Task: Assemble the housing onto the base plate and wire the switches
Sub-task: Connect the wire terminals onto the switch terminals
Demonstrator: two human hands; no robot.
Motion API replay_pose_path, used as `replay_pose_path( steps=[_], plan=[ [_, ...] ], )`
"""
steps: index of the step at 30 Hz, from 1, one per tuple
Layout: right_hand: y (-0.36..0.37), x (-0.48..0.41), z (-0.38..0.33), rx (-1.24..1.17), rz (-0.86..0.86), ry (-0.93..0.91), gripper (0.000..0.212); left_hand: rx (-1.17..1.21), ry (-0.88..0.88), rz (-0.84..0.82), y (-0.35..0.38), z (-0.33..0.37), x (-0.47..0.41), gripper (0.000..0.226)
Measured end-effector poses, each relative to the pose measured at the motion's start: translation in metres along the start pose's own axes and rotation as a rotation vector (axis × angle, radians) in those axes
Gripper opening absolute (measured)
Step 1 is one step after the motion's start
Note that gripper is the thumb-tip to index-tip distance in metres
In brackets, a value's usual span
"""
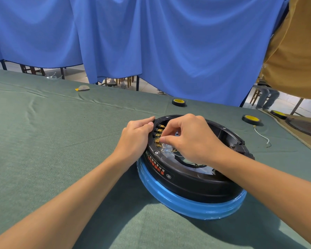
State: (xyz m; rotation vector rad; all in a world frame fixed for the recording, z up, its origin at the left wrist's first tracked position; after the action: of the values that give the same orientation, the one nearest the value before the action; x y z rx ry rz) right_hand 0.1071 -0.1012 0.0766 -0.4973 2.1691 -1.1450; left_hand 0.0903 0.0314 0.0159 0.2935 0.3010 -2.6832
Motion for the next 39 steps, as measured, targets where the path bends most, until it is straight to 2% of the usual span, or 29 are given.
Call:
replay_pose_path(
  steps=[3,10,15,17,21,26,28,30,31,36,39],
  plan=[
    [-0.007,0.000,0.007,-0.029,0.039,0.028,0.015,0.007,0.006,0.004,0.000,0.000,0.000,0.060],
    [-0.004,-0.001,0.006,-0.092,0.016,0.038,0.010,0.013,0.008,0.009,0.000,-0.001,-0.001,0.058],
    [-0.003,-0.001,0.008,-0.119,0.002,0.057,0.012,0.020,0.021,0.010,-0.001,-0.005,-0.002,0.035],
    [-0.001,-0.001,0.007,-0.102,-0.008,0.056,0.008,0.023,0.019,0.001,0.000,-0.006,-0.003,0.036],
    [-0.001,0.000,0.006,-0.089,-0.003,0.035,0.008,0.030,0.008,0.007,0.000,-0.004,-0.001,0.057],
    [-0.001,-0.001,0.005,-0.093,-0.002,0.025,0.009,0.017,0.013,0.053,-0.002,-0.003,0.002,0.058],
    [0.000,-0.002,0.004,-0.093,0.003,0.017,0.009,-0.036,0.038,0.088,-0.004,-0.001,0.003,0.052],
    [0.000,-0.002,0.003,-0.090,0.009,0.008,0.011,-0.067,0.058,0.078,-0.003,-0.001,0.002,0.028],
    [0.000,-0.002,0.003,-0.091,0.011,0.006,0.012,-0.074,0.046,0.054,-0.001,-0.002,0.000,0.024],
    [-0.001,-0.003,0.002,-0.046,0.049,-0.019,0.008,-0.061,0.002,-0.015,0.001,-0.004,-0.003,0.032],
    [-0.001,-0.003,-0.002,0.001,0.075,-0.040,0.007,-0.075,0.022,-0.045,0.002,-0.001,-0.002,0.052]
  ],
)
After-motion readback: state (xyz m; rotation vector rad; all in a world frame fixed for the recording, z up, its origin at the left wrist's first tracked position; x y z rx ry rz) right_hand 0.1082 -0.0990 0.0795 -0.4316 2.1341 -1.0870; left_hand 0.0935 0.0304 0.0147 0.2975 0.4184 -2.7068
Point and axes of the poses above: each hand's wrist, its own x-axis away from the middle knuckle, its own y-axis out of the palm, z = x × y, the point moved 8 cm from there along -x, towards the middle knuckle, and after that the axes turned 4 degrees about y, right-handed, at the moved point
